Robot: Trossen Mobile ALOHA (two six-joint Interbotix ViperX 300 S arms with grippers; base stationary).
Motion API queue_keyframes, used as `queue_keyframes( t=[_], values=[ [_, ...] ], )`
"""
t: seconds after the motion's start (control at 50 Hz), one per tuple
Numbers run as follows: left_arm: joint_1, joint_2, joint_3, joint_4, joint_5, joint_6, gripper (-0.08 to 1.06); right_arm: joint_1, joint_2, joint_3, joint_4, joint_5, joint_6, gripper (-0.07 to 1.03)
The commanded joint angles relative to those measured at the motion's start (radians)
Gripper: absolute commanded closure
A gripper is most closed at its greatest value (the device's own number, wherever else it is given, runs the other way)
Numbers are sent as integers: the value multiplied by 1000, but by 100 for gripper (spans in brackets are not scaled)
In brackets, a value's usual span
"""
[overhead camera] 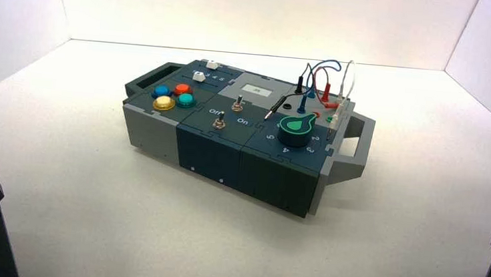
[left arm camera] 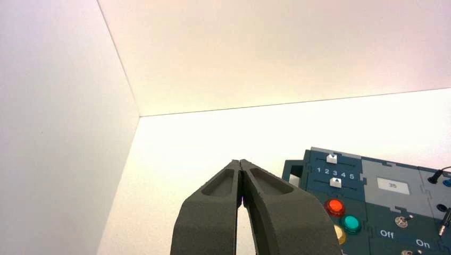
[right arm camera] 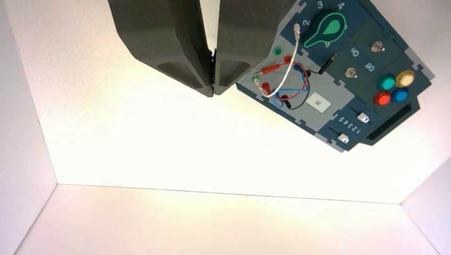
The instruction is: Rotate the box counterclockwise.
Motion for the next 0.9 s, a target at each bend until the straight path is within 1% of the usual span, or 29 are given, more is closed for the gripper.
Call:
queue_keyframes(
  t=[0.02,0.24,0.38,0.46,0.54,0.62,0.66,0.68,0.72,0.78,0.84,0.86,0.9],
  values=[
    [3,8,-11,2,-11,-6,101,-2,12,-15,5,-2,5,98],
    [3,8,-11,0,-9,-6,101,-2,12,-15,6,5,5,98],
    [2,15,-12,-2,-14,-6,101,15,12,-17,21,3,0,98],
    [-3,48,-17,-2,-25,-2,101,28,20,-18,28,2,-2,98],
    [-11,101,-23,-2,-37,2,101,48,41,-26,43,5,-2,98],
    [-20,179,-38,-2,-71,2,101,86,86,-51,81,17,-2,98],
    [-26,232,-52,-2,-103,2,101,120,121,-71,106,26,-3,98],
    [-29,259,-60,-2,-120,2,101,130,130,-75,110,28,-3,98],
    [-32,304,-74,-2,-144,2,101,173,172,-101,130,38,-3,98],
    [-40,400,-115,-2,-183,2,101,225,227,-130,156,54,2,98],
    [-46,486,-160,-2,-202,5,101,288,291,-161,198,75,2,98],
    [-49,523,-176,-2,-209,8,101,299,302,-166,206,77,3,98],
    [-52,577,-207,0,-216,15,101,342,341,-179,235,81,3,98]
  ],
)
